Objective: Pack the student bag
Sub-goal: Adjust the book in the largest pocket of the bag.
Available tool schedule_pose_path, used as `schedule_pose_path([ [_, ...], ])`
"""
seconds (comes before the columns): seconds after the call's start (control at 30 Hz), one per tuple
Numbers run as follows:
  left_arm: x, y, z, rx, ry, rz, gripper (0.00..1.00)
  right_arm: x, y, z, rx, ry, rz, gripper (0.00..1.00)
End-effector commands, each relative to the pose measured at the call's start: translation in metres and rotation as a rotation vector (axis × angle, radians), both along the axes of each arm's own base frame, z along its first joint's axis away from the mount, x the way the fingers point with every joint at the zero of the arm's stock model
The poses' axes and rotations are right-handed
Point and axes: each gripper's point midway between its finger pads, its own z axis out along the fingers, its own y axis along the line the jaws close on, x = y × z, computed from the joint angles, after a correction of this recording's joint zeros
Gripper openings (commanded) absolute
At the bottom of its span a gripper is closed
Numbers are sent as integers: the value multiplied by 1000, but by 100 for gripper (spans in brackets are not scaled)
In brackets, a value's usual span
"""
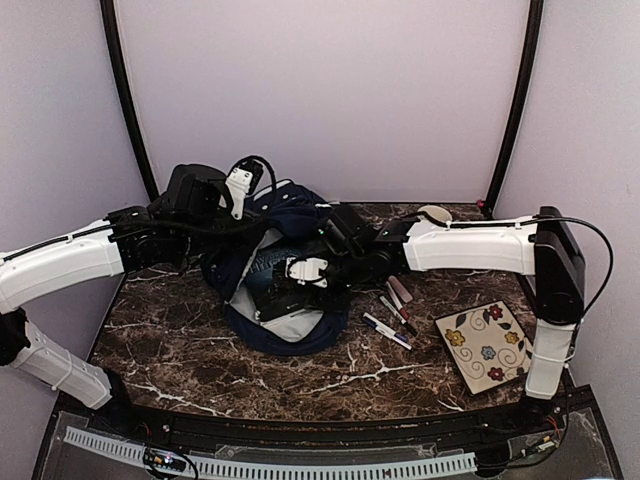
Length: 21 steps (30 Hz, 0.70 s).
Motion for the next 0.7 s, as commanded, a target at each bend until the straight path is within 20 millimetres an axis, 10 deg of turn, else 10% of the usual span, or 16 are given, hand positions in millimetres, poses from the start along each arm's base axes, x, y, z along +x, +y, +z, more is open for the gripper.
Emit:
schedule_pose_path([
  [0.0, -4, -2, 57, -127, -105, -13, 0, 13, 17, -7, -16, -109, 41, 59],
  [0.33, -4, -7, 51, -129, -86, -30, 0, 22, 26, -37, -80, -174, 49, 65],
  [0.67, -5, -11, 45, -139, -62, -43, 0, 75, 42, -27, -45, -357, -147, 64],
])
